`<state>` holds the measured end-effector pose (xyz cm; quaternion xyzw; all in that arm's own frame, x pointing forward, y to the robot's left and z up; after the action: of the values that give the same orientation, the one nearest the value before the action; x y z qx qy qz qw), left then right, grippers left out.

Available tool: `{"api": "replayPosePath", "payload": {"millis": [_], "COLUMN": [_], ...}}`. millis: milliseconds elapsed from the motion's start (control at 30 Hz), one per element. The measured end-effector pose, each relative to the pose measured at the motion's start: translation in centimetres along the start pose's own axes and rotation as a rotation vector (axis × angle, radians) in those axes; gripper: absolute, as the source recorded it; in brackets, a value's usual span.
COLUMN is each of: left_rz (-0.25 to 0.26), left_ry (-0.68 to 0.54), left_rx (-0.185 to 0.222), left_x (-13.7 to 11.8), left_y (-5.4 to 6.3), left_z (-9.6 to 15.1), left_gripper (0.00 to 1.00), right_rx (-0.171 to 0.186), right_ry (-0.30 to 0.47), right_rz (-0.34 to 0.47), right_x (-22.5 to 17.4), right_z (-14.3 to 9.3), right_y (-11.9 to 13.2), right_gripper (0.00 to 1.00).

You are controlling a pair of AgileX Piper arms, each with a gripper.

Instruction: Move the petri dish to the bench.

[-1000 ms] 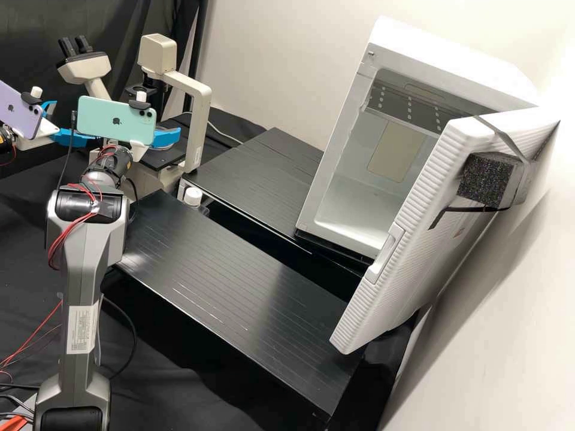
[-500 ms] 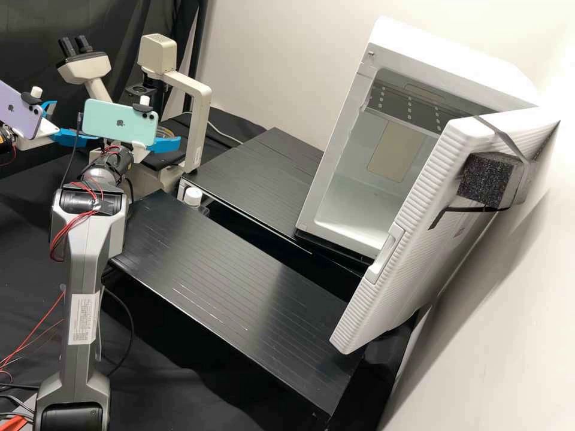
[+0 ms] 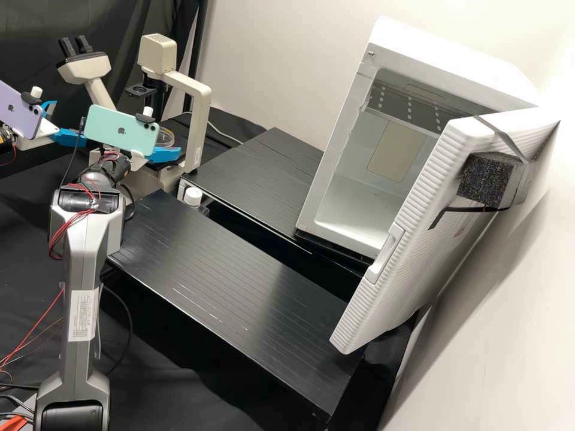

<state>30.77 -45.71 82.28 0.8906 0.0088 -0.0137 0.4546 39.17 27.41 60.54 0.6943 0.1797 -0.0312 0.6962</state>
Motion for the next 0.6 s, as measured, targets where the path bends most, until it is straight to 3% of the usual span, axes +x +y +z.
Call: {"api": "replayPosePath", "payload": {"millis": [267, 367, 600], "left_rz": [0.000, 0.000, 0.000], "left_ry": [0.000, 0.000, 0.000], "left_rx": [0.000, 0.000, 0.000], "left_x": [0.0, 0.0, 0.0], "left_y": [0.0, 0.0, 0.0], "left_z": [0.0, 0.0, 0.0], "left_gripper": [1.00, 1.00, 1.00], "right_rx": [-0.096, -0.115, -0.091], "right_ry": [0.020, 0.014, -0.018], "right_rz": [0.010, 0.017, 0.017], "right_x": [0.8, 1.2, 1.8], "right_z": [-0.9, -0.9, -0.7], "right_y": [-0.7, -0.8, -1.2], "right_gripper": [1.00, 1.00, 1.00]}}
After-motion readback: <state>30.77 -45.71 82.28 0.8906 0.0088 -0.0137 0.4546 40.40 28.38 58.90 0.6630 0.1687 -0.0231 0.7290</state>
